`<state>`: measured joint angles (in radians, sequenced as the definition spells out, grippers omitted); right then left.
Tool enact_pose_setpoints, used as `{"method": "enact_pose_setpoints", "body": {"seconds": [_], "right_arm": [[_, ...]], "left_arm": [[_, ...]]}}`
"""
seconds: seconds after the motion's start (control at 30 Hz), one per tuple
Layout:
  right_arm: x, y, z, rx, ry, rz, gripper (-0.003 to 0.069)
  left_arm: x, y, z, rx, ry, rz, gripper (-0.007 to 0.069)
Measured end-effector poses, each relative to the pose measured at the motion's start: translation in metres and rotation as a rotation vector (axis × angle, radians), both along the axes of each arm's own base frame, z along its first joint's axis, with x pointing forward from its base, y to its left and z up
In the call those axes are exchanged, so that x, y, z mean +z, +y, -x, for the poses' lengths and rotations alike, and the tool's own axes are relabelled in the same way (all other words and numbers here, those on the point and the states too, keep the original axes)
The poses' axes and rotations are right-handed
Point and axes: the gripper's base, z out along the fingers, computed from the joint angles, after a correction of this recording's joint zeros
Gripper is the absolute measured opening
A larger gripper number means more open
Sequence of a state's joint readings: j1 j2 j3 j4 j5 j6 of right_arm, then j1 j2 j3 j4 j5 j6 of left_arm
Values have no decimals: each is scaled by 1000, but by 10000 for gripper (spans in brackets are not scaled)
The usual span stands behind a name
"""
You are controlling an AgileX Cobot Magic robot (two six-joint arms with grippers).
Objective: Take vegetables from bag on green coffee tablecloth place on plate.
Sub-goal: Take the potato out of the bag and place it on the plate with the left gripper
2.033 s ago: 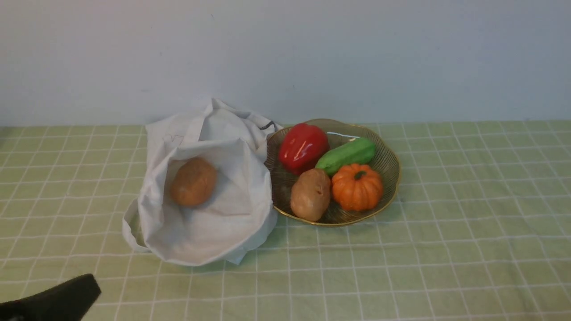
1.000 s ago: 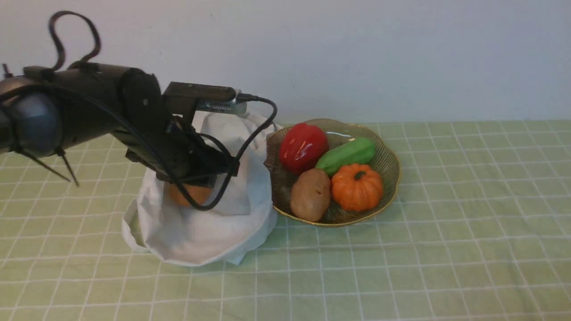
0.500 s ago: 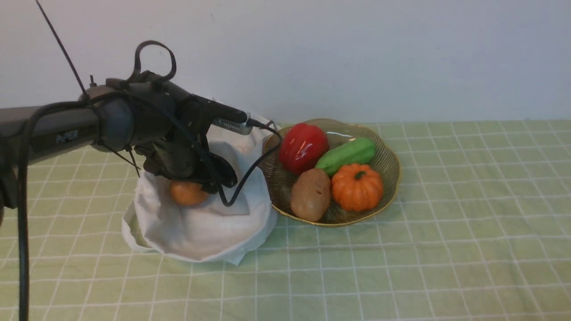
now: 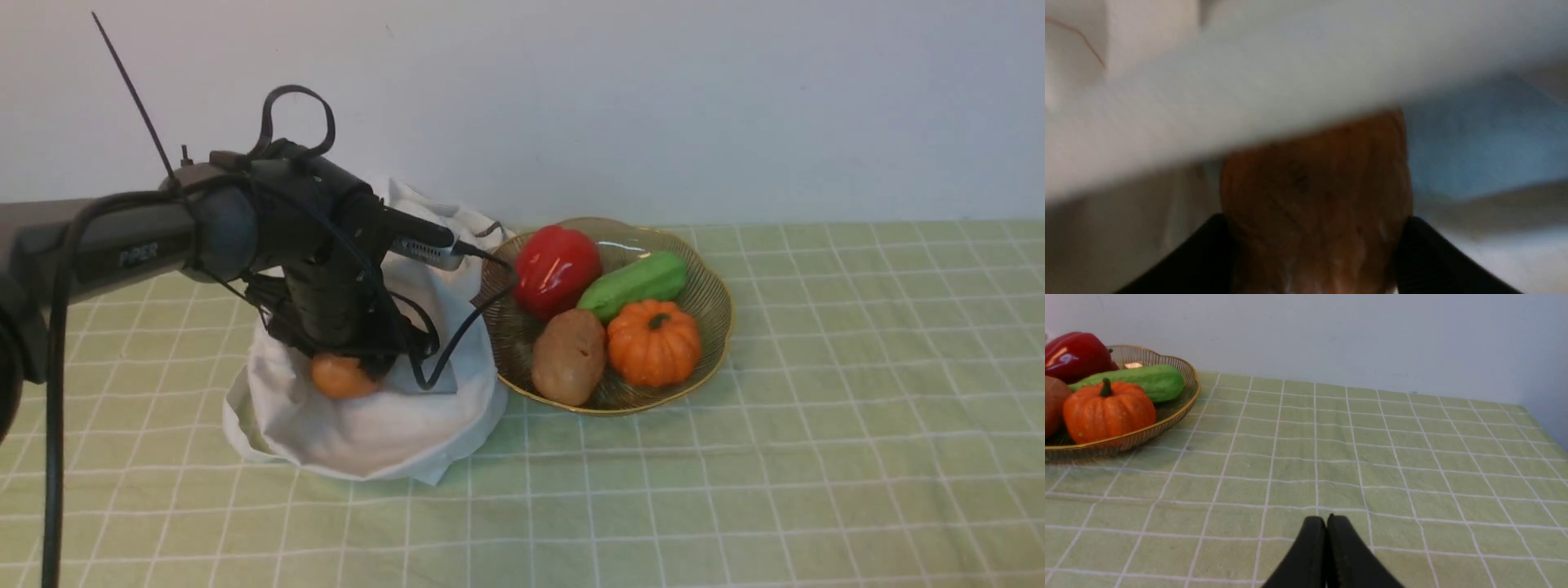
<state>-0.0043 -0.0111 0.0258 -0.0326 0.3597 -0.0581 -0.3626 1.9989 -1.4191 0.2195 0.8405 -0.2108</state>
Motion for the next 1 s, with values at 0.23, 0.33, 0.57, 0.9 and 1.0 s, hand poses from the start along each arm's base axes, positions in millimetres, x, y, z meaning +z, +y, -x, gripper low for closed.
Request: {"method": "enact_pose_setpoints", "body": {"seconds": [0.23, 0.33, 0.57, 0.9, 1.0], "right_arm": [[0, 0, 0, 0, 0, 0, -15], [0, 0, 0, 0, 0, 0, -15], [0, 0, 0, 0, 0, 0, -15], [0, 0, 0, 0, 0, 0, -15], [0, 0, 0, 0, 0, 0, -15]], "left_arm": [[35, -22, 32, -89, 141, 172, 457], [56, -27, 47, -132, 195, 270, 457], [106, -46, 61, -104, 90, 606, 457], [97, -103, 28, -209, 33, 624, 457], [92, -116, 4, -240, -17, 542, 457]]}}
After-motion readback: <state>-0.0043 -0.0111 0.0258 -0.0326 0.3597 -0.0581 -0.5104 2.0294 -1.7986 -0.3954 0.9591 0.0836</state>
